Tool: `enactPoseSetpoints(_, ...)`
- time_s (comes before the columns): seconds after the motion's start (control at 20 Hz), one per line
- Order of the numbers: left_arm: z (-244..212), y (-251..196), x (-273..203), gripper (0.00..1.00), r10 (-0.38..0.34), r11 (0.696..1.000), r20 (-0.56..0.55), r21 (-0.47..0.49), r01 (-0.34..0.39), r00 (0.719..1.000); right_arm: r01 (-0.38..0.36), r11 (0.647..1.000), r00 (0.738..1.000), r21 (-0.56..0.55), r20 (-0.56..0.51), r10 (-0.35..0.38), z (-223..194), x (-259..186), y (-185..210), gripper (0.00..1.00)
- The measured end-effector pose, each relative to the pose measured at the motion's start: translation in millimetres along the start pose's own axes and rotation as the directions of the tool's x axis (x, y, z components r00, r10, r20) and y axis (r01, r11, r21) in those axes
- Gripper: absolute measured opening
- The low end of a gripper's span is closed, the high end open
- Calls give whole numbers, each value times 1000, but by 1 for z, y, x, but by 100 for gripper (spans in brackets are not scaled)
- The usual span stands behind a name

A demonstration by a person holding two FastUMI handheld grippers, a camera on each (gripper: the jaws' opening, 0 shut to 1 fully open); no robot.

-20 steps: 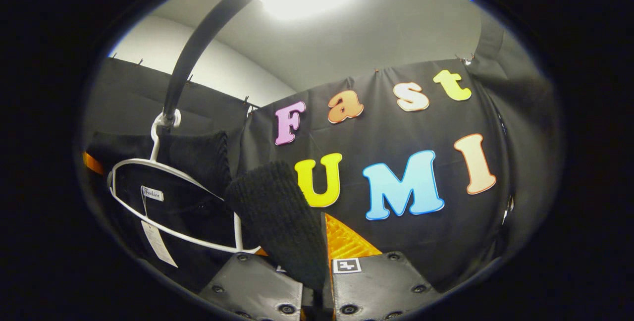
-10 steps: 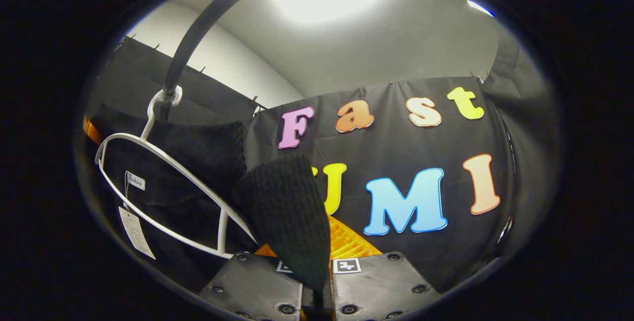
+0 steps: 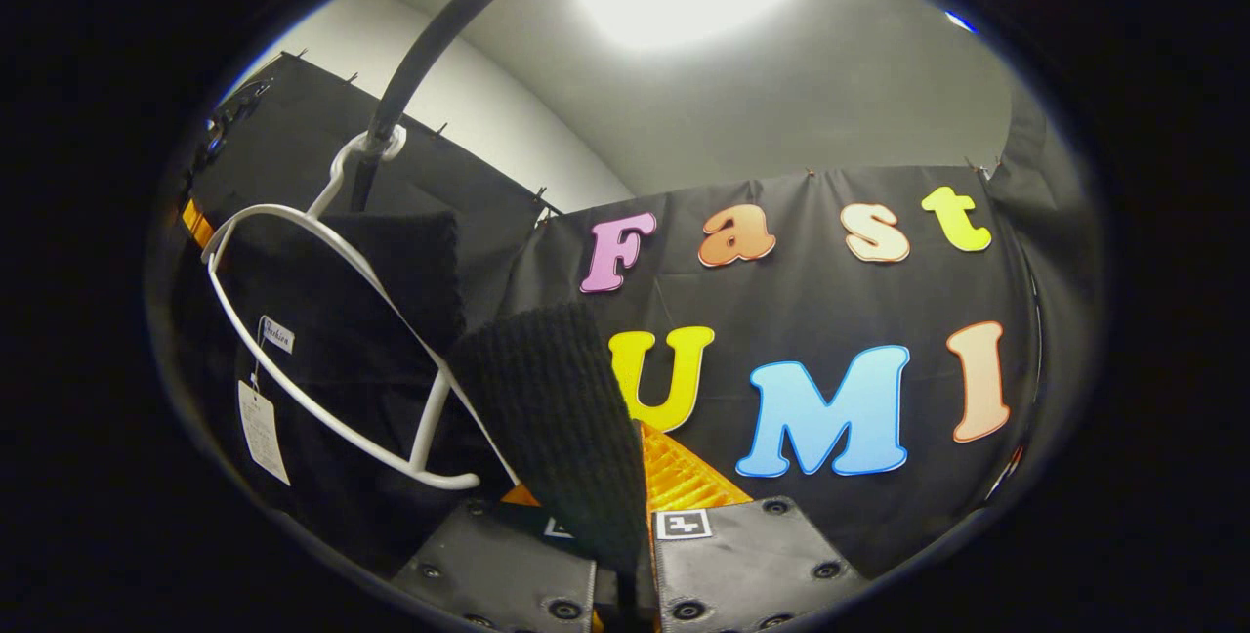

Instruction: Grasp the clothes on the hanger with both hands and then place them into the laundry hamper below.

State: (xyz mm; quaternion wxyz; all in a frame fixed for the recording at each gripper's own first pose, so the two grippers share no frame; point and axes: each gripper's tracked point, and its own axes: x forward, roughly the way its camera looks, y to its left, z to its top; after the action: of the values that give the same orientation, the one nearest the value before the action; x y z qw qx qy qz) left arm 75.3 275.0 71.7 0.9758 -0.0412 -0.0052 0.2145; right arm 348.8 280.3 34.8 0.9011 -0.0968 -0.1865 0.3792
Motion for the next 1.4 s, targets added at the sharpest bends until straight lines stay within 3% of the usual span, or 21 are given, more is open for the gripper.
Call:
enactPoseSetpoints(0.15,-20,0,4,1,-11,1000,-26,-28,11,1000,-17,1000,999,20,-31,18,-19,5,0,9)
enactPoseSetpoints(0.45,-58,-1,0,1,-16,1000,-97,9,17,995,4,987,990,162,-142,19,-62,8,0,10)
enactPoseSetpoints(0.8,-99,5,-16,2,-26,998,-139,-54,19,990,54,981,978,189,-206,-14,-85,-10,-5,10)
enactPoseSetpoints(1.1,-145,-22,-12,2,-24,995,-209,-101,3,978,77,979,964,191,-266,-24,-103,-34,2,10)
enactPoseSetpoints(1.25,-162,-30,-16,1,-5,992,-240,-121,-24,971,99,978,948,186,-317,-36,-118,-52,4,10)
enactPoseSetpoints(1.4,-169,-32,-16,2,22,991,-246,-120,-52,969,177,972,911,157,-399,-101,-138,-82,-3,10)
